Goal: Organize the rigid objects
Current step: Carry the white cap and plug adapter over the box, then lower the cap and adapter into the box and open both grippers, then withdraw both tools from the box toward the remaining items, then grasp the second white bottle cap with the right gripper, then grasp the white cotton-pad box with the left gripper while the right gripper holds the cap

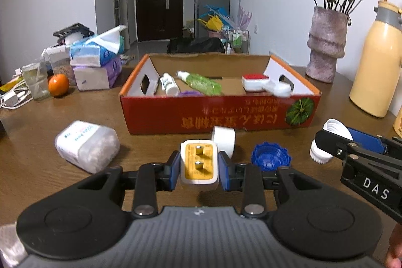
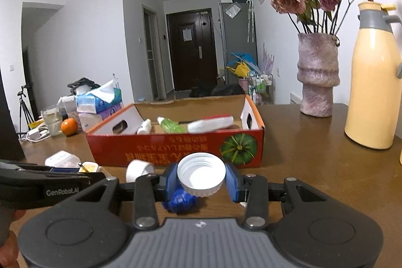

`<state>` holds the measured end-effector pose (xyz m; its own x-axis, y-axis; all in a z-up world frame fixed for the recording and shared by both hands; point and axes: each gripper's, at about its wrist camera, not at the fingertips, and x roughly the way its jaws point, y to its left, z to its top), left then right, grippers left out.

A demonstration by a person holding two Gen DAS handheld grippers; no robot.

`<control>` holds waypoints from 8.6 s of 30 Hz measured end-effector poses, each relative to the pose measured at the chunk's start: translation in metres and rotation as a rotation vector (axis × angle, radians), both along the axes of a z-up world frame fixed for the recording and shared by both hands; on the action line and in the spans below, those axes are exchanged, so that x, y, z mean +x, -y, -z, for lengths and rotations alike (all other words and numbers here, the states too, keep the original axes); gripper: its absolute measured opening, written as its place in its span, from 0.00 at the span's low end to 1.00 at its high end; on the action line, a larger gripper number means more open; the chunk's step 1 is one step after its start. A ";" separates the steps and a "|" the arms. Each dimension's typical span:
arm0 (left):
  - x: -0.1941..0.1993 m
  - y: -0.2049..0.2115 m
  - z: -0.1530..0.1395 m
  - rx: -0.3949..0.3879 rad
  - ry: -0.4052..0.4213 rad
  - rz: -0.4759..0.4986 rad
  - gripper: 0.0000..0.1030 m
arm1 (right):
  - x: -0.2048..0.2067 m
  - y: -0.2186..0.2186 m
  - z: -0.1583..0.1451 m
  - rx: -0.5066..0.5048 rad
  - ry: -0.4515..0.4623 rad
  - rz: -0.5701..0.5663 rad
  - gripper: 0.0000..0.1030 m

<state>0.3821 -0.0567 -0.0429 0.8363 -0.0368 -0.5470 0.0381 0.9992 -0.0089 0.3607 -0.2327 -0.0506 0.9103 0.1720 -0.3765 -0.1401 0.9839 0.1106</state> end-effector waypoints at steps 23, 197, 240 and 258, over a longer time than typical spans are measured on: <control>0.055 -0.015 -0.046 -0.048 0.113 -0.084 0.32 | 0.051 -0.019 -0.038 0.060 0.103 -0.005 0.38; 0.004 -0.081 0.015 0.052 -0.013 -0.125 1.00 | 0.071 0.037 0.048 -0.099 -0.245 0.107 0.38; 0.091 -0.146 0.046 0.114 -0.041 -0.049 1.00 | 0.033 0.020 0.034 -0.105 -0.081 0.155 0.38; 0.078 -0.135 0.042 0.137 -0.003 -0.023 0.80 | 0.032 0.021 0.034 -0.104 -0.079 0.164 0.38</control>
